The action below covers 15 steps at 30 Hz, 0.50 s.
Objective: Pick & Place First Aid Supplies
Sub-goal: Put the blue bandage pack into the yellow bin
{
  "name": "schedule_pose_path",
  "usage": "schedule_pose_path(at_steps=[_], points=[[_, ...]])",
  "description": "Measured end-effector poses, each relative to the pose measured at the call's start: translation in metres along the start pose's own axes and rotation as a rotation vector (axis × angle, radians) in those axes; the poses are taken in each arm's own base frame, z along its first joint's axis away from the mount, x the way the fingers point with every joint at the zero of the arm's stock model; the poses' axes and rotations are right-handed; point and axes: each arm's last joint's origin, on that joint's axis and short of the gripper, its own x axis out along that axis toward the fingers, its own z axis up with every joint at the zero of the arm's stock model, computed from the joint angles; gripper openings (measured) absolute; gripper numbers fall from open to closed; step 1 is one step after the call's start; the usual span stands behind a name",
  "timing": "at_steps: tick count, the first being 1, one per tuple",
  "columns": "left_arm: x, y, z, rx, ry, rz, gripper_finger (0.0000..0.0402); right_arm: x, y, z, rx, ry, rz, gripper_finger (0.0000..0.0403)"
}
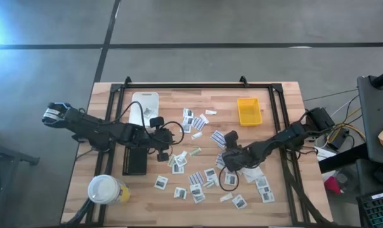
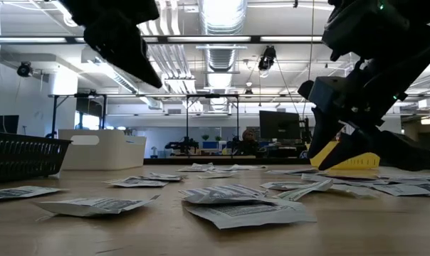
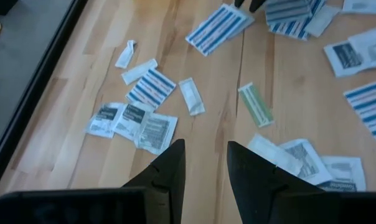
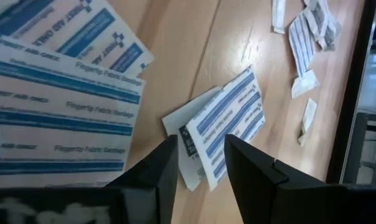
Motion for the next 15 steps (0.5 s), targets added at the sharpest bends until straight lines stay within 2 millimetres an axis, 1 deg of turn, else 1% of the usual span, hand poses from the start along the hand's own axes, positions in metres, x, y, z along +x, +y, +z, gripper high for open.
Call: schedule_pose_path(at_steps=[5,10,15], points=[[0.0039,0.0004,-0.0065,-0.006,0.015,0.006,0.0112,0.0031,-0.0041,-0.0010,0.011,0.011,-0.004,0.0117],[0.0040,0.0004,-0.0054,-0.013,0.004,0.004,0.0112,0.0052,-0.0063,-0.0015,0.012,0.010,-0.003,0.0110],[0.0040,0.0003,-0.0048,-0.010,-0.002,0.004,0.0112,0.0065,-0.0043,-0.0031,0.002,-0.001,0.025,0.0107]])
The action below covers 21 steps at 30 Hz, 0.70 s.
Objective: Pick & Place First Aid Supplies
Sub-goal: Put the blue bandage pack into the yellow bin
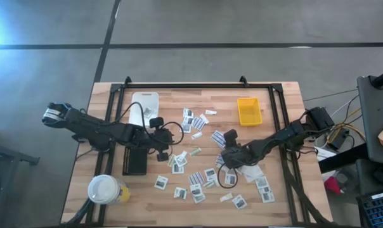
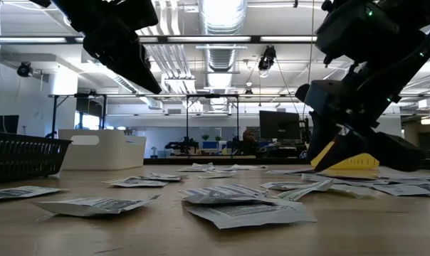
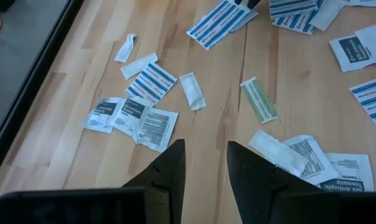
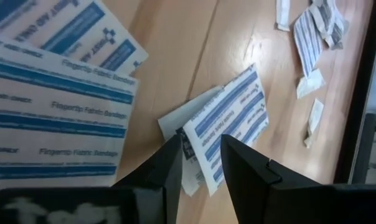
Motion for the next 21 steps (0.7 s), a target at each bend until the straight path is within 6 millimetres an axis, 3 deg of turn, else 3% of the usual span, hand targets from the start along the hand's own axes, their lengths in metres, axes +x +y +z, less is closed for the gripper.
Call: schedule_pose_path(at_steps=[8,21], points=[[0.000,0.000,0.001,-0.002,-0.006,-0.001,0.0112,0.007,0.002,-0.007,0.006,-0.025,-0.022,0.0106],[0.000,0.000,0.001,-0.002,-0.006,0.000,0.0112,0.018,-0.013,-0.012,0.082,-0.007,-0.040,0.0097]])
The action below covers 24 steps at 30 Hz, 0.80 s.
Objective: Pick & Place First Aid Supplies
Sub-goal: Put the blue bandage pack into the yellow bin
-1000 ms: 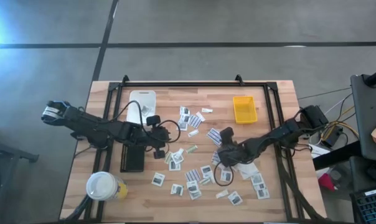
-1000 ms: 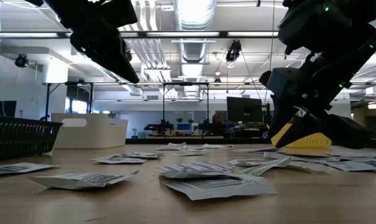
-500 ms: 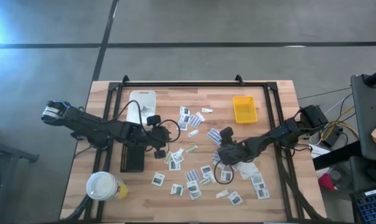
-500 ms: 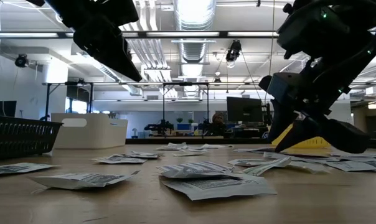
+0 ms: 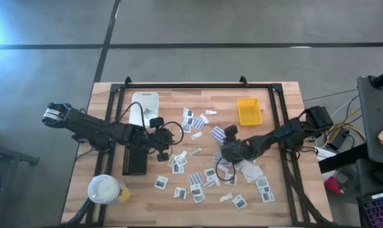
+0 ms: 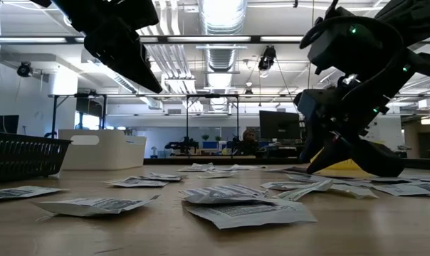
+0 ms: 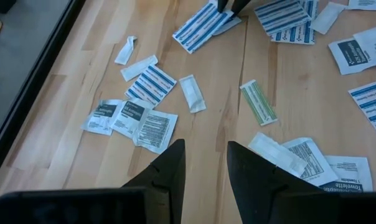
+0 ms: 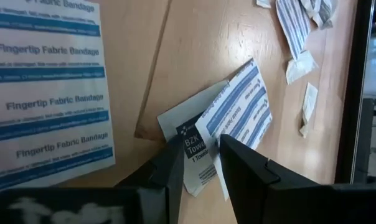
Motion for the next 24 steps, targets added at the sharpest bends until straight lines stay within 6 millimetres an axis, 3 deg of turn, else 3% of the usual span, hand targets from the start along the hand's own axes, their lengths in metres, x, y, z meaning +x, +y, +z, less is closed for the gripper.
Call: schedule_pose_path(at_steps=[14,24], points=[[0.0000,0.0000,0.0000,0.000,0.000,0.000,0.0112,0.0059,-0.0071,-0.0023,0.039,0.008,0.035,0.0015],[0.0000,0.0000,0.0000,0.000,0.000,0.000,0.0112,0.0048,-0.0065,-0.0022,0.085,0.008,0.036,0.0008]])
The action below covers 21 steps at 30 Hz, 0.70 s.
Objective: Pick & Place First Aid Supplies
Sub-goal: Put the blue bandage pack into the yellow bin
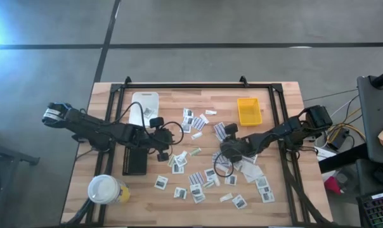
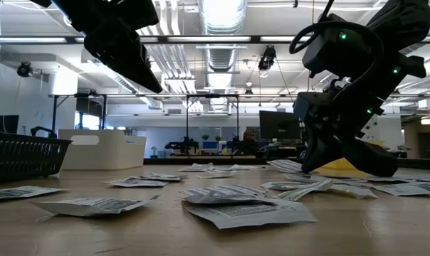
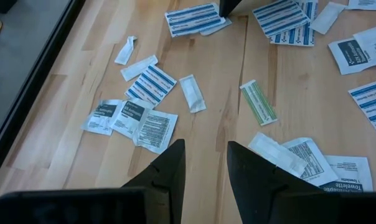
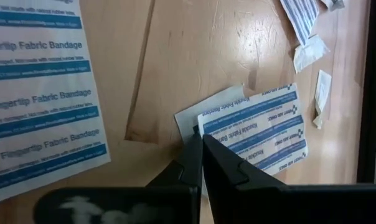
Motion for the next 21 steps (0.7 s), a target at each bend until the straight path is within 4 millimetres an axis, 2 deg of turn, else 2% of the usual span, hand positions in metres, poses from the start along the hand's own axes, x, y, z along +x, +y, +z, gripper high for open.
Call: schedule_pose_path(at_steps=[10,21], points=[[0.000,0.000,0.000,0.000,0.000,0.000,0.0112,-0.018,-0.009,0.007,0.068,-0.037,0.000,0.0008],[0.000,0.000,0.000,0.000,0.002,0.001,0.0112,-0.055,-0.033,0.011,0.177,-0.148,-0.018,0.0008]])
